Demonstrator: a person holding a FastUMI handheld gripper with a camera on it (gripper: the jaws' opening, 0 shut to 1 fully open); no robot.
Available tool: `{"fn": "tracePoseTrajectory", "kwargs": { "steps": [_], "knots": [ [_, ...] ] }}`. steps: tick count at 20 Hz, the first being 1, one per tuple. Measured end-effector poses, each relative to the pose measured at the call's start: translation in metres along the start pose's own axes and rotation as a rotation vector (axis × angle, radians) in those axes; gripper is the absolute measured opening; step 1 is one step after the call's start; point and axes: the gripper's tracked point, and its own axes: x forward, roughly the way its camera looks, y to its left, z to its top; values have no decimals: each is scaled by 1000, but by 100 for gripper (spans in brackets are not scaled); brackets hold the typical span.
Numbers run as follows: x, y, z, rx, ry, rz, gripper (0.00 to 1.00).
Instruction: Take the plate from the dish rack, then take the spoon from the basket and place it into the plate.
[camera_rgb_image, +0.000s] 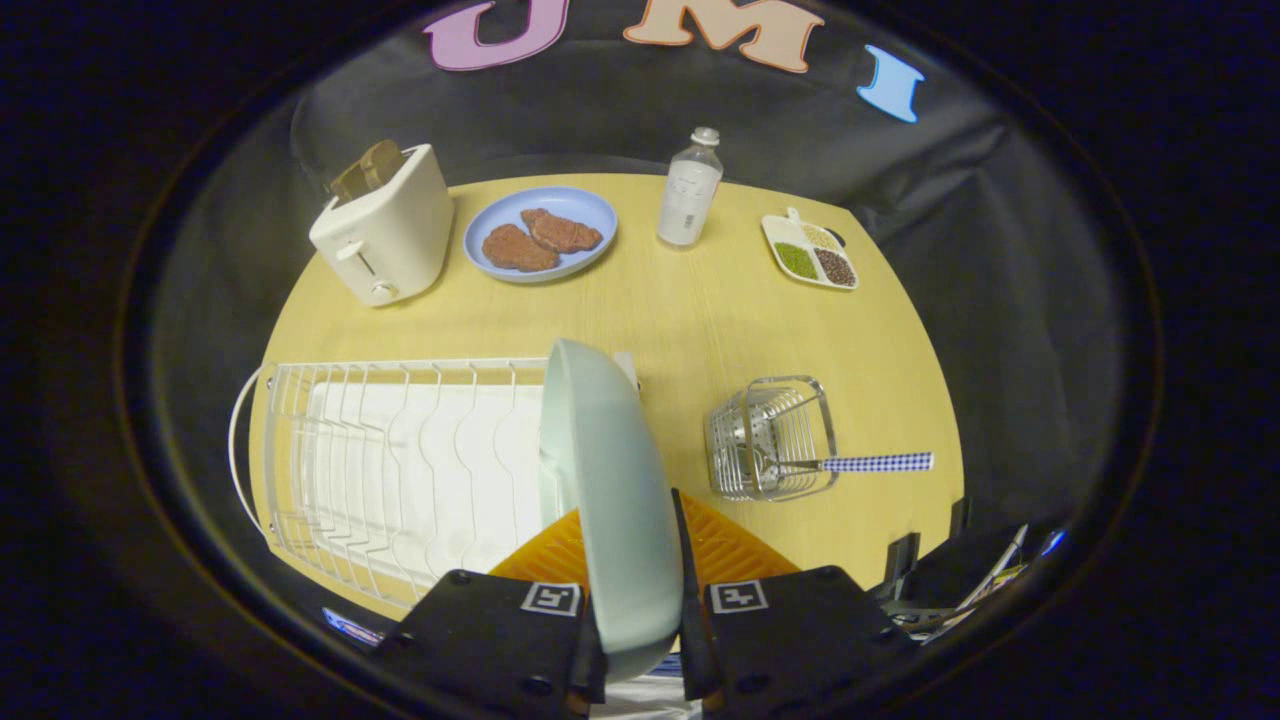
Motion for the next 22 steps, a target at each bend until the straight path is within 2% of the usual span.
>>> {"fn": "tracePoseTrajectory", "kwargs": {
  "steps": [4, 9, 12, 14, 17, 22],
  "knots": [
    [-10, 4, 4, -36, 12, -51, 33],
    [-22, -5, 21, -41, -17, -146, 33],
    [-31, -4, 28, -29, -29, -172, 33],
    [-40, 6, 40, -3, -55, -132, 32],
    [-55, 16, 59, 106, -86, -8, 32],
    [-98, -13, 78, 273, -195, 178, 32]
  ]
}}
